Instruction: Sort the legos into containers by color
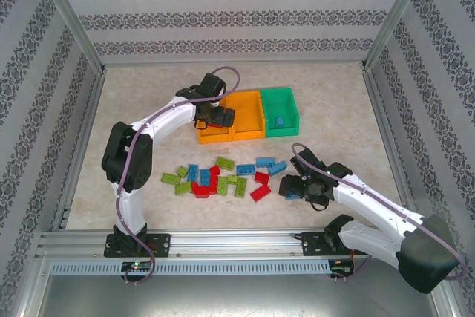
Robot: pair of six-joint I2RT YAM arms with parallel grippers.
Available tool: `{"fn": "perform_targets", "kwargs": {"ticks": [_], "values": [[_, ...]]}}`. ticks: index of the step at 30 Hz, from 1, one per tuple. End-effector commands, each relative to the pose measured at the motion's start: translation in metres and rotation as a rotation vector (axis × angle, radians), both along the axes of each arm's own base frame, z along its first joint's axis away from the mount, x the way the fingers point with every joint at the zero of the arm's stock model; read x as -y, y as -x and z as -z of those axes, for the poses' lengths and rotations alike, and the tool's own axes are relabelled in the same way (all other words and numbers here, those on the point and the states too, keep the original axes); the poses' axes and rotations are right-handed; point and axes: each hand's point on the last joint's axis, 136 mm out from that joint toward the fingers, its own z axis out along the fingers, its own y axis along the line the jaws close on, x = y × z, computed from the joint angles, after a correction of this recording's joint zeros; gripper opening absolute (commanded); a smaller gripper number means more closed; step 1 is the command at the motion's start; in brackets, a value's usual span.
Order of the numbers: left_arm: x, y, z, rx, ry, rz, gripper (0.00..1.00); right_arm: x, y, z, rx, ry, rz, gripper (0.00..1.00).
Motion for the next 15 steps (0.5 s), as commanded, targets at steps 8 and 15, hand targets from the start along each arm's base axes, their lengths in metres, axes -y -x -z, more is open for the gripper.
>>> {"fn": "perform_targets", "kwargs": {"ticks": [8,15], "values": [[-0.002,-0.002,-0.026,0.065,0.064,-0.048,0.99,-0.015,-0.017,-0.003,0.051,0.038,-0.168,0.98],[-0.003,-0.003,-0.028,0.066,0.072,-0.061,1.0,-0.022,-0.014,-0.001,0.05,0.023,-0.235,0.98]]}}
